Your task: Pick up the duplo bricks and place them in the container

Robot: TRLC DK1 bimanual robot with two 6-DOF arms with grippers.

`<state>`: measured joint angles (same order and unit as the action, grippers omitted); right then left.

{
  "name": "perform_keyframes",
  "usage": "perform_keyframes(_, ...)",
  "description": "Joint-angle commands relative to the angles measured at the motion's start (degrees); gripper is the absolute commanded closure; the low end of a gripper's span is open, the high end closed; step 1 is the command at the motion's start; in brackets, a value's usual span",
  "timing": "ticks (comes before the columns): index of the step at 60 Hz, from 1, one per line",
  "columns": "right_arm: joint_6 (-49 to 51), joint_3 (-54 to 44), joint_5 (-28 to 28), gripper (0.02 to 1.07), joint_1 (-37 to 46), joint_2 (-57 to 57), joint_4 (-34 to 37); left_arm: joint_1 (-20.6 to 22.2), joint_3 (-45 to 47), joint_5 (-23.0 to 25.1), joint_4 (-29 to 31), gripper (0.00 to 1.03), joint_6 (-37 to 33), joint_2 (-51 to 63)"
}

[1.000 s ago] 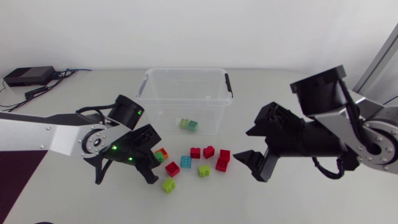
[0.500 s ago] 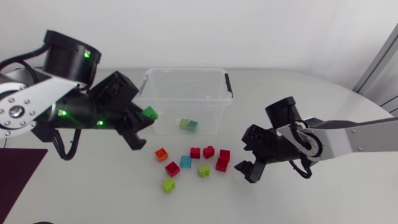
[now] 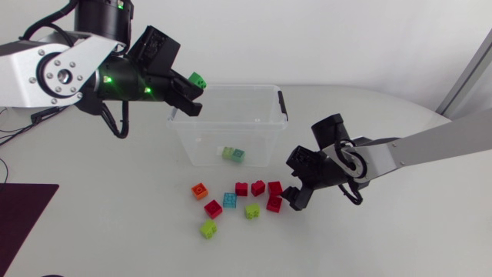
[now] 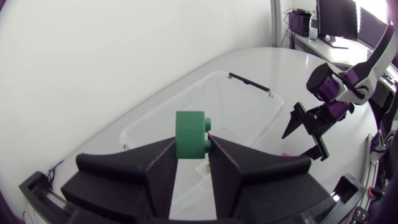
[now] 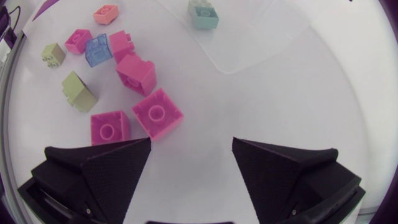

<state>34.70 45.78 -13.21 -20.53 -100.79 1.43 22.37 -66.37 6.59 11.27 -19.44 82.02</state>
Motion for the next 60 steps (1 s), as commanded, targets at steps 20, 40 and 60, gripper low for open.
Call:
perform_keyframes(20,0.4,1.9,2.1,0.13,-5.0,-0.1,0.6,0.4,-7.4,0.1,-2.7,0.8,2.0,9.3)
perform_keyframes(40,0.3,6.5,3.3,0.13,-7.1,-5.0,1.1,0.0,-6.4,0.1,-3.8,0.8,1.7,10.4)
perform_keyframes(60,0.5,8.0,3.7,0.21,-3.9,-7.5,2.3,-0.2,-5.8,0.1,-3.9,0.8,1.5,10.6)
